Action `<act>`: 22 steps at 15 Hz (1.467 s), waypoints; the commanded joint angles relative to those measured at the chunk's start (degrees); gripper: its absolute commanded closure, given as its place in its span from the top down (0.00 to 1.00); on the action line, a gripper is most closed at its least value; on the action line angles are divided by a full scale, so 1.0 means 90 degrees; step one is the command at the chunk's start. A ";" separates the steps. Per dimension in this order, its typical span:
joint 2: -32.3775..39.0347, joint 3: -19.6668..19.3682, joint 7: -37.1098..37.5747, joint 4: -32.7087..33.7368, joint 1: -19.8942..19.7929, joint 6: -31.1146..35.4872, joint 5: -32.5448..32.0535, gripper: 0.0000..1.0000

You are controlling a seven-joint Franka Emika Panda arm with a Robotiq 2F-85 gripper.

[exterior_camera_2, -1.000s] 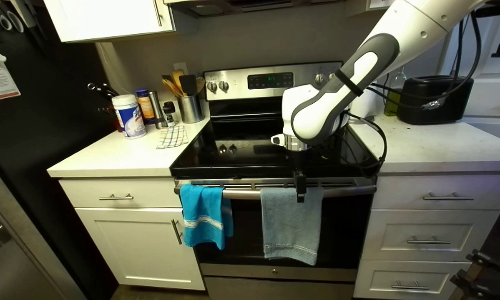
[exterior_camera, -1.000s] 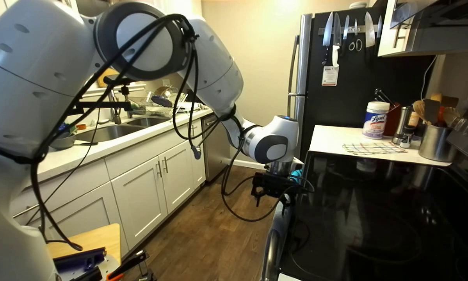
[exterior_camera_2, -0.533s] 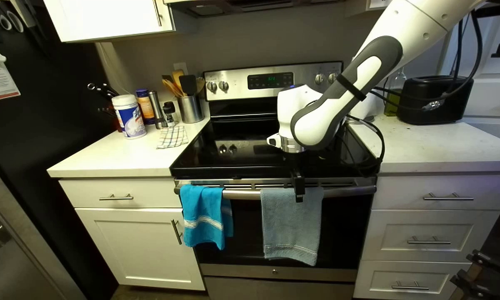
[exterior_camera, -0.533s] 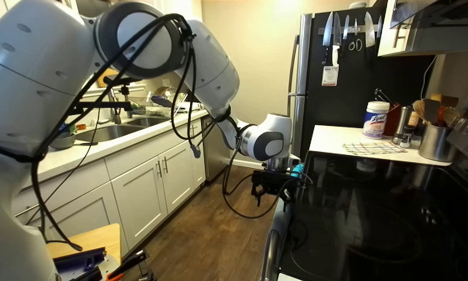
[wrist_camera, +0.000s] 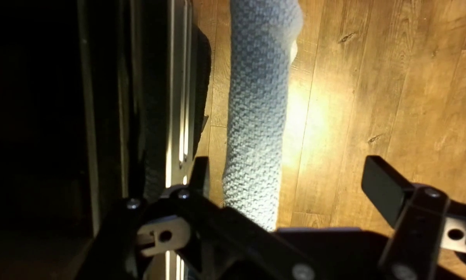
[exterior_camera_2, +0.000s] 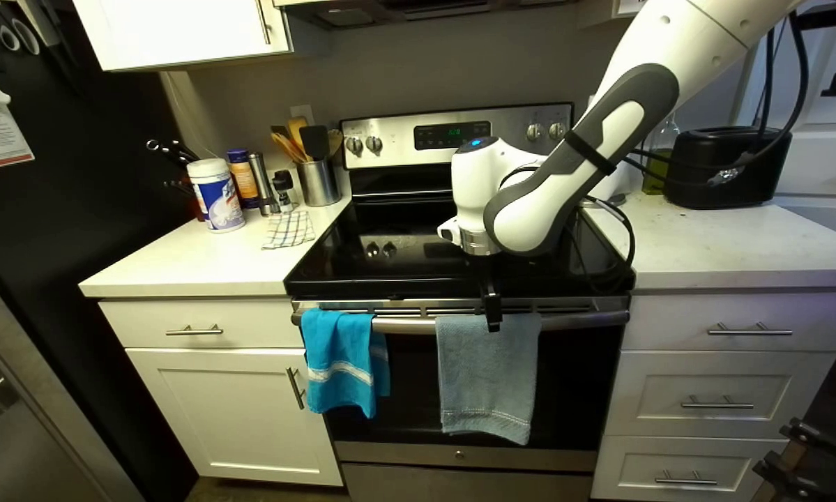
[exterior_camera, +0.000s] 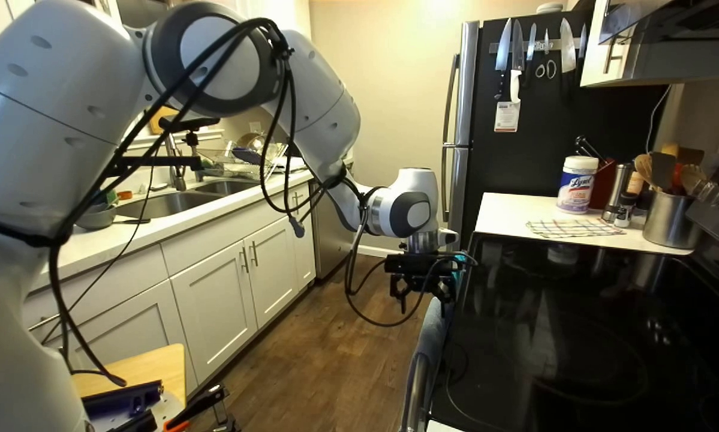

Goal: Put the light blue towel on the stove

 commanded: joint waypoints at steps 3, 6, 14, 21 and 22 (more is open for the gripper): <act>0.0098 0.0005 0.0287 0.0063 0.0131 -0.0131 -0.0134 1.00; 0.0238 -0.0050 0.0399 0.0166 0.0244 -0.0199 -0.0199 1.00; 0.0378 -0.0260 0.0699 0.0342 0.0503 -0.0245 -0.0567 1.00; 0.0402 -0.0277 0.0718 0.0388 0.0543 -0.0263 -0.0660 1.00; 0.0417 -0.0266 0.0700 0.0397 0.0530 -0.0258 -0.0644 1.00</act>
